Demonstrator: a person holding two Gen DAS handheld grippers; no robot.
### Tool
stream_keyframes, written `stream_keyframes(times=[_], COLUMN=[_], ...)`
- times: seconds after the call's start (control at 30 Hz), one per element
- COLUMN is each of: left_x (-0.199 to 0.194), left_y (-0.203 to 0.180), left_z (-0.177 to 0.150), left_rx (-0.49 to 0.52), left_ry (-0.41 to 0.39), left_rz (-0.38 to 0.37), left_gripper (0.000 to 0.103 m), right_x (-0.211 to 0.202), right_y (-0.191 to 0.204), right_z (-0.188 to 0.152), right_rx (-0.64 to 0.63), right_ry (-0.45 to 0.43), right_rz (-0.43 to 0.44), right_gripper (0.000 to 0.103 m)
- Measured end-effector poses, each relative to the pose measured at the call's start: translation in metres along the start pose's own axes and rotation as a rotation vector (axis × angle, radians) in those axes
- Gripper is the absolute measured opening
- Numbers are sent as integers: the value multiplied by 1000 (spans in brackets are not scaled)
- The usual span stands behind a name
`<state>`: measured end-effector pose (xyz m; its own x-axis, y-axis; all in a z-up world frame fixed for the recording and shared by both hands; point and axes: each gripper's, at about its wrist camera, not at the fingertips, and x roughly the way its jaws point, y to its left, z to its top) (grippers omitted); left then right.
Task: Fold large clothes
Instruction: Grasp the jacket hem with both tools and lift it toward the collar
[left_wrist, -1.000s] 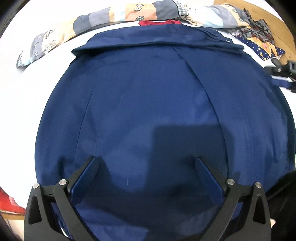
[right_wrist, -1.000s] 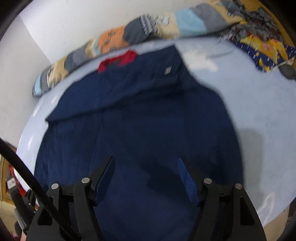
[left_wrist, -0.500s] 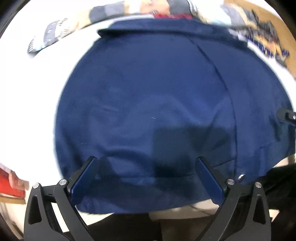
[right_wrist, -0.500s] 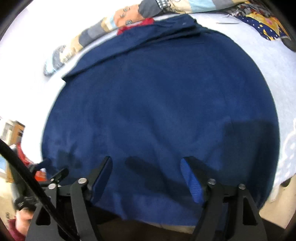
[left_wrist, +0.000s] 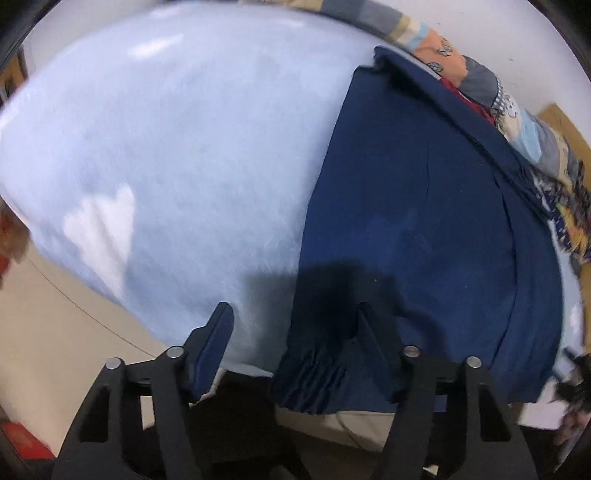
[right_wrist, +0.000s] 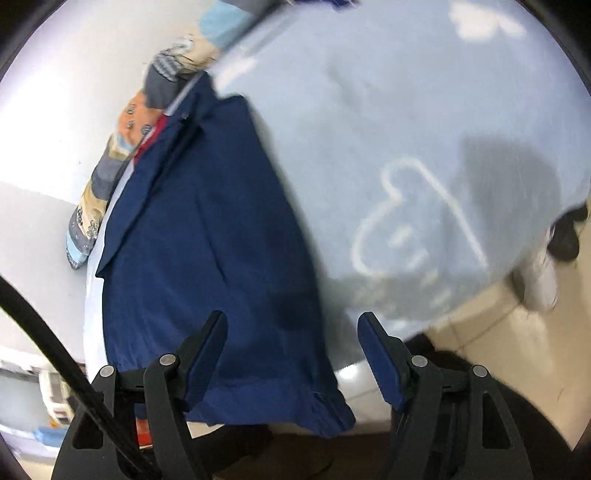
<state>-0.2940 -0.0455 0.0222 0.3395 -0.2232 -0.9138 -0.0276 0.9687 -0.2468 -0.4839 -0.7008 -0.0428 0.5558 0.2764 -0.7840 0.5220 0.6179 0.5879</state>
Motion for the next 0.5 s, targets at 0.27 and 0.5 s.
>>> stream_keyframes(times=[0.27,0.5], left_x=[7,3], left_y=[8,1], left_z=[-6,-15], left_rx=[-24,10], left_ry=[39,41], left_rz=[-76,-98], left_gripper=[64,36], right_x=[33,8], right_y=[23,36], right_z=[-24,-37], right_rx=[-139,-213], right_ry=[115,40], right_rz=[-62,-33], right_gripper=[42,16])
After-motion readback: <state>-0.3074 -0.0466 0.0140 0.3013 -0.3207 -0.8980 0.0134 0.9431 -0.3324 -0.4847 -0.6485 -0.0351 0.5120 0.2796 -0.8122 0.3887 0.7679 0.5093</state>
